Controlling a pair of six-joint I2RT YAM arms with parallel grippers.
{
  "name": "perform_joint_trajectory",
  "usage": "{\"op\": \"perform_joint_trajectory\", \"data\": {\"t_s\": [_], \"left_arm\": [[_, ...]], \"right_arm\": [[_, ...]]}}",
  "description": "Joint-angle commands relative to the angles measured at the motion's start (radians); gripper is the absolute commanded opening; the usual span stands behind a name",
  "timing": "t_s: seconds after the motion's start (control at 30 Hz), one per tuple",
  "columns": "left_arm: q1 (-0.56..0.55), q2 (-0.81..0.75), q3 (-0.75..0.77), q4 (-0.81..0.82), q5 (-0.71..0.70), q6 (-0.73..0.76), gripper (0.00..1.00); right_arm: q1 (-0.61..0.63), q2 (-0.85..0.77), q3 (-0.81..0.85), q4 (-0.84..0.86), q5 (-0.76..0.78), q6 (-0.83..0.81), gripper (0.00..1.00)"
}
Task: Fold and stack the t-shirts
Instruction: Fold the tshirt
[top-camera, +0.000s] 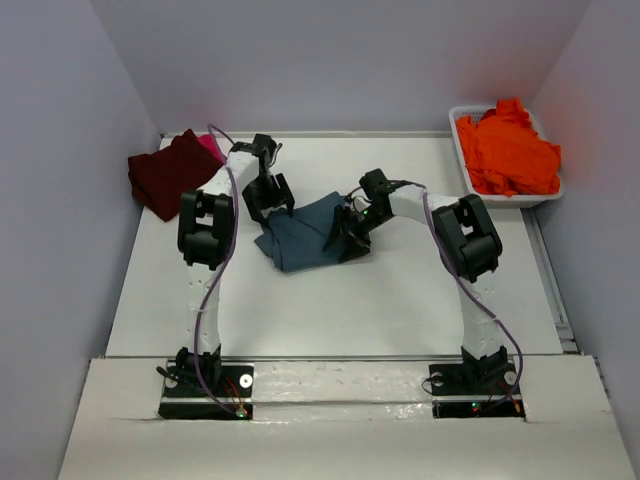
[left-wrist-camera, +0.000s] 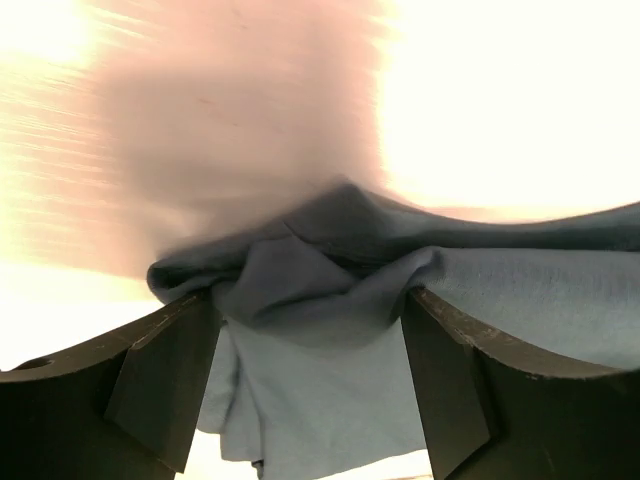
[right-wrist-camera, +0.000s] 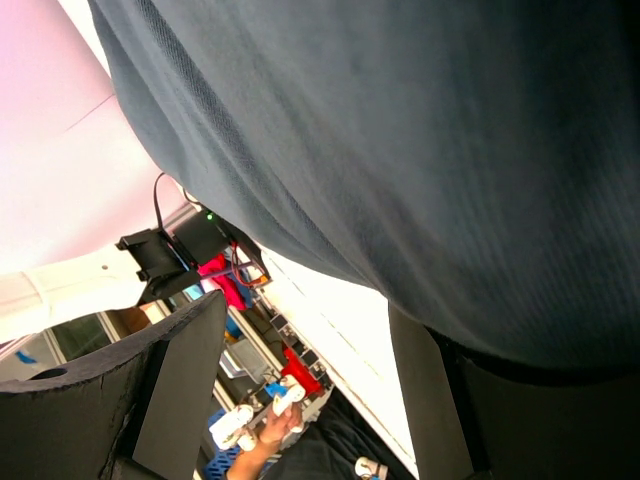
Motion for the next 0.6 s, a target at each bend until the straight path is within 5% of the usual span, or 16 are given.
{"op": "perform_joint_trajectory", "data": {"t_s": [0.0,0.33,0.57], "left_arm": [[0.057,0.026,0.046,0.02,-0.196,0.028,0.83],[0.092,-0.001,0.062,0.024,-0.21,0.032,0.83],[0.092,-0.196,0.017,0.047,-0.233,0.052,0.83]], "right_arm": [[-0.005,0.049,-0.045,-0.023,0.142,-0.045,0.73],[-0.005,0.046,-0.039,-0.03,0.142,-0.053,0.73],[-0.005,-0.038,-0.016,-0.075,0.15,-0.051,0.73]]}}
